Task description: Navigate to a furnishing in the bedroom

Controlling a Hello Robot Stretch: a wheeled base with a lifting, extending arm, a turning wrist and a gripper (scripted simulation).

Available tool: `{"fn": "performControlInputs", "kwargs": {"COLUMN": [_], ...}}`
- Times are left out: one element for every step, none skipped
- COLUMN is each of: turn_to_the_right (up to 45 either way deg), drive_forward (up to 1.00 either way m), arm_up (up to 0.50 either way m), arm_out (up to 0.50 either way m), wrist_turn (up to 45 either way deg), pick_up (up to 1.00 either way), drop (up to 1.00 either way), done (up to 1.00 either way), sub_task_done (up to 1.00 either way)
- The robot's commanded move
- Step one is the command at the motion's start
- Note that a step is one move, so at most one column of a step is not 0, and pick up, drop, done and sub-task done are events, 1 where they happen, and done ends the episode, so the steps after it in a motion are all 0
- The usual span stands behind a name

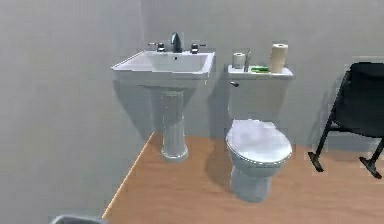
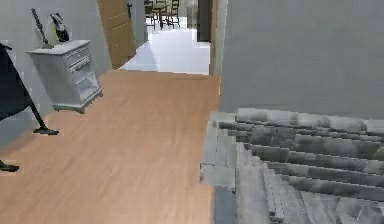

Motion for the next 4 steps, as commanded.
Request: {"fn": "performControlInputs", "kwargs": {"turn_to_the_right": [0.0,45.0,21.0,0.0], "drive_forward": [0.05,0.00,0.00,0.65], "arm_up": [0.00,0.00,0.00,0.00], "arm_out": [0.00,0.00,0.00,0.00], "wrist_turn": [0.0,0.0,0.0,0.0], "pick_up": [0.00,0.00,0.00,0.00], "drop": [0.00,0.00,0.00,0.00], "done": [0.00,0.00,0.00,0.00], "sub_task_done": [0.00,0.00,0.00,0.00]}}
